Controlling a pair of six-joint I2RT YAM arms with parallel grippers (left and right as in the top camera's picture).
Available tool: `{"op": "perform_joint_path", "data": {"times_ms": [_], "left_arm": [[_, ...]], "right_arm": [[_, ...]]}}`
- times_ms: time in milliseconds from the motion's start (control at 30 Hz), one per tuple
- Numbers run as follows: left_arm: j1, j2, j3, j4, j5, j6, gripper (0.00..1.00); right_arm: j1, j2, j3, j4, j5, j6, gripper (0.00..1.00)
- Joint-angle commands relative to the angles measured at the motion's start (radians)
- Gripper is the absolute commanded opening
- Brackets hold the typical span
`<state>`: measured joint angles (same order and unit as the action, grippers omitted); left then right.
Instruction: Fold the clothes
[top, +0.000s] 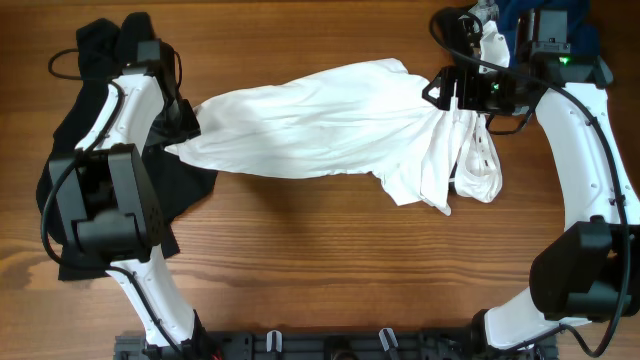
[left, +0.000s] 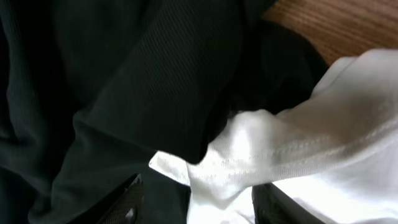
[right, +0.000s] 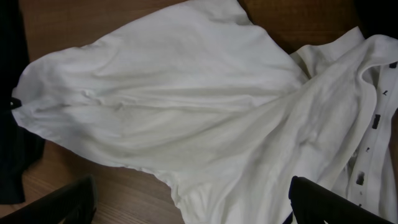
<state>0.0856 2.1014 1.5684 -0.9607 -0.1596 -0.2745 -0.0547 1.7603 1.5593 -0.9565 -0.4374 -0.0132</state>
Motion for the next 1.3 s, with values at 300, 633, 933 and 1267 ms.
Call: {"op": "perform_joint_path", "data": {"times_ms": [300,633,933,1267], "left_arm": [[0.005,0.055,0.012,0.025,0.063,0.009,0.25],[0.005,0.039,0.020,-0.005,0.062,0.009,0.04],[0.002,-0.088,0.156,-0.154,0.063,0.009,0.04],[-0.088,-0.192,0.158,-0.174,0.065,0.010,0.04]], "right_arm": [[0.003,0.002,-0.010,0.006,-0.005,-0.010,1.00],[0.003,0.002,-0.010,0.007,-0.005,-0.011,0.99],[0.003,0.002,-0.010,-0.003,-0.005,-0.013,0.99],[0.003,-0.008,-0.010,-0.150,-0.005,0.013,0.83]]}}
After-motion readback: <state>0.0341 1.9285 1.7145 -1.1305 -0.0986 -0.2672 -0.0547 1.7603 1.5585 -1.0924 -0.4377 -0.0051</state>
